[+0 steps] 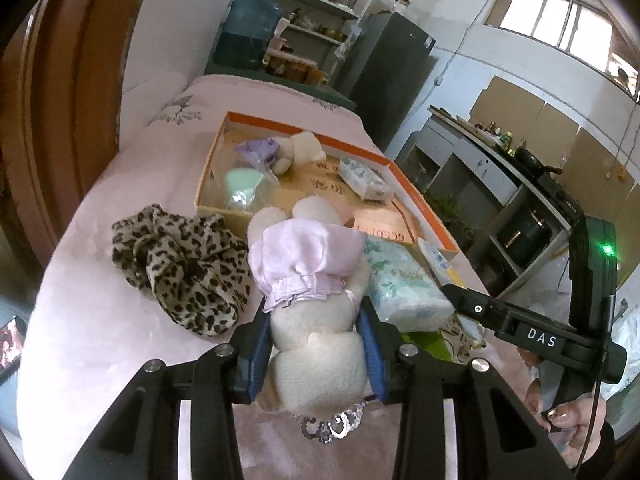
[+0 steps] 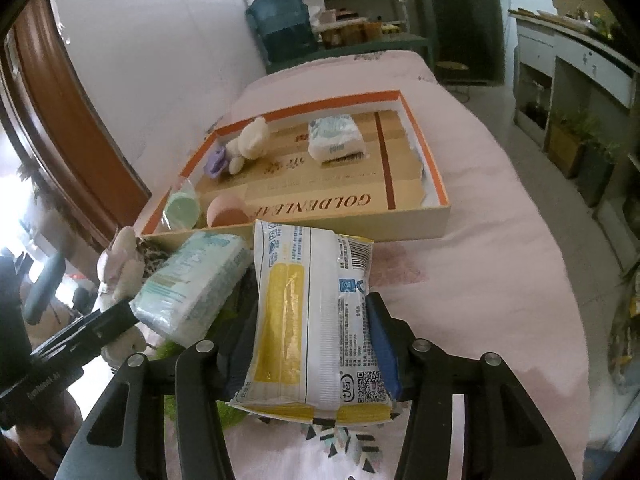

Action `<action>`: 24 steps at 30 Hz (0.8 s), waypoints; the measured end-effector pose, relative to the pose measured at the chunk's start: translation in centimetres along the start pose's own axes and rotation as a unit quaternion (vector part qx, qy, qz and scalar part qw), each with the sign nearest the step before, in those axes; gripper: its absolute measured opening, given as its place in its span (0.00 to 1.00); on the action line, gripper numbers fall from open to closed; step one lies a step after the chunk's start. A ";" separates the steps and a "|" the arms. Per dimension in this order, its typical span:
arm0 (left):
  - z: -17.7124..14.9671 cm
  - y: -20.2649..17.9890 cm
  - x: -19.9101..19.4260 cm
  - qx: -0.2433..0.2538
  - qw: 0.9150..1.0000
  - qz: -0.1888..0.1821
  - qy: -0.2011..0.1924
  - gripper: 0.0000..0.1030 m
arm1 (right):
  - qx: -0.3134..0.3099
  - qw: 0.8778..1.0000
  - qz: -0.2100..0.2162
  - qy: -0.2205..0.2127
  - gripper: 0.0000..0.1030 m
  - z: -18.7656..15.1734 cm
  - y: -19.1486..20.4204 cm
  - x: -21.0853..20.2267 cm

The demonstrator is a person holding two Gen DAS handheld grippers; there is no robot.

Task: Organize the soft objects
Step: 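Grasp the pink-bowed plush bear with the left gripper while the right grasps the yellow-striped pack, then carry the pink-bowed bear and yellow-striped pack into the box lid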

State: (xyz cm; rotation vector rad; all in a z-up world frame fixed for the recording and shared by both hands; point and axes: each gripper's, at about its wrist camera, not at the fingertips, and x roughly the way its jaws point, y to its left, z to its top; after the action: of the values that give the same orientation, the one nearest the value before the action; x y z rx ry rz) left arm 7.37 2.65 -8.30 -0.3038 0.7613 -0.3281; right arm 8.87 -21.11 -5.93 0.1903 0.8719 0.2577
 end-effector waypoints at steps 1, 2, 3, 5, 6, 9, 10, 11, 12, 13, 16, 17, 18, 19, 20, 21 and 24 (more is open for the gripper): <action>0.1 0.0 -0.2 0.001 1.000 0.000 -0.002 0.39 | 0.000 1.000 -0.001 -0.002 0.52 0.0 0.0 -0.2; 0.2 0.0 -0.4 0.002 1.000 0.001 -0.005 0.39 | 0.000 1.000 -0.002 -0.006 0.52 0.1 0.0 -0.5; 0.3 0.0 -0.6 0.003 1.000 0.001 -0.008 0.39 | -0.001 1.000 -0.002 -0.008 0.52 0.1 -0.1 -0.8; 0.5 -0.1 -1.0 0.005 1.000 0.002 -0.013 0.39 | -0.001 1.000 -0.003 -0.012 0.52 0.2 0.0 -1.3; 0.6 -0.1 -1.2 0.006 1.000 0.002 -0.016 0.39 | -0.002 1.000 -0.004 -0.014 0.52 0.2 0.0 -1.5; 1.1 -0.5 -1.6 0.011 1.000 0.003 -0.022 0.39 | -0.005 1.000 -0.005 -0.019 0.52 0.4 0.0 -2.0; 1.2 -0.6 -1.8 0.013 1.000 0.003 -0.024 0.39 | -0.006 1.000 -0.005 -0.021 0.52 0.5 0.1 -2.2; 1.5 -0.7 -1.9 0.014 1.000 0.002 -0.027 0.39 | -0.008 1.000 -0.005 -0.022 0.52 0.6 0.1 -2.3; 1.6 -0.7 -2.0 0.015 0.999 0.002 -0.028 0.39 | -0.011 1.000 -0.006 -0.025 0.52 0.7 0.2 -2.5; 1.8 -0.8 -2.1 0.016 0.999 0.003 -0.030 0.39 | -0.012 1.000 -0.006 -0.026 0.52 0.8 0.3 -2.6; 2.4 -1.0 -2.2 0.019 0.999 0.003 -0.036 0.39 | -0.020 0.999 -0.007 -0.033 0.52 1.3 0.6 -3.1; 2.6 -1.1 -2.3 0.020 0.999 0.003 -0.038 0.39 | -0.023 0.999 -0.007 -0.036 0.52 1.5 0.7 -3.3; 3.0 -1.2 -2.3 0.021 0.999 0.003 -0.040 0.39 | -0.025 0.999 -0.008 -0.038 0.52 1.7 0.8 -3.4; 3.2 -1.3 -2.3 0.022 0.999 0.003 -0.042 0.39 | -0.027 0.999 -0.007 -0.040 0.52 1.9 0.8 -3.5; 3.5 -1.4 -2.3 0.023 0.999 0.003 -0.044 0.39 | -0.030 0.999 -0.008 -0.043 0.52 2.2 1.0 -3.7; 3.8 -1.5 -2.2 0.024 0.999 0.003 -0.045 0.39 | -0.032 0.998 -0.008 -0.045 0.52 2.4 1.1 -3.7; 4.7 -1.9 -1.8 0.027 0.998 0.002 -0.048 0.39 | -0.037 0.998 -0.006 -0.050 0.52 3.2 1.3 -3.8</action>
State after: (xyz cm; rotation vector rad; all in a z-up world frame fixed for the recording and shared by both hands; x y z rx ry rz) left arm 9.16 2.38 -3.19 -0.2651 0.6578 -0.3278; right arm 8.80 -21.22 -0.78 0.1277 0.7620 0.2667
